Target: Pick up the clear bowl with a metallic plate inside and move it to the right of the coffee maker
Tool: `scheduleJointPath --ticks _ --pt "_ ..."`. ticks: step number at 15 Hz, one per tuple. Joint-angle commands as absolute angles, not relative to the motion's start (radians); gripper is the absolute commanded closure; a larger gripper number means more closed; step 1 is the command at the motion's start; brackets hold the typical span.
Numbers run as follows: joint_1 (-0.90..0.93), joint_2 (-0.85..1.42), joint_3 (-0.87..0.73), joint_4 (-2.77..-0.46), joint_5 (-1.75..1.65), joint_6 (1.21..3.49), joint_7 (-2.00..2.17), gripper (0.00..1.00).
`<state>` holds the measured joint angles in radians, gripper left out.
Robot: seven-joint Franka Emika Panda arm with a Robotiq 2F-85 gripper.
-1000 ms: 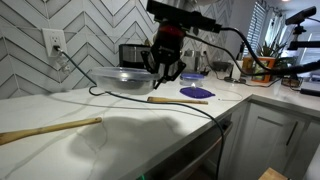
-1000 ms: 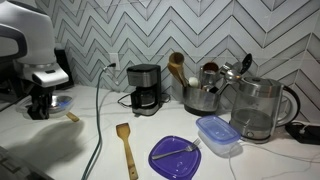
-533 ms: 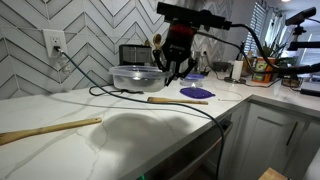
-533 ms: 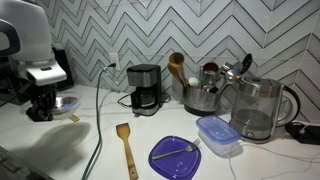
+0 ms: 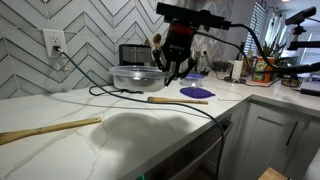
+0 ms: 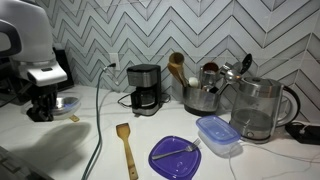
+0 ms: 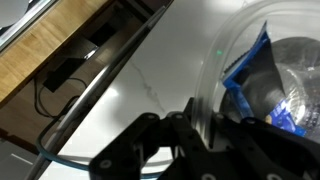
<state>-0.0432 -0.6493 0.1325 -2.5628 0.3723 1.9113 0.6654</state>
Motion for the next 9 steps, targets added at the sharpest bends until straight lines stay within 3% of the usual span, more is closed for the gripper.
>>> scheduleJointPath --ticks 1,9 --pt "-0.094 -0.577 0.101 -2.523 0.383 1.960 0.711 0.98" --pt "-0.195 -0.415 0.006 -2.459 0.379 2.179 0.849 0.98"
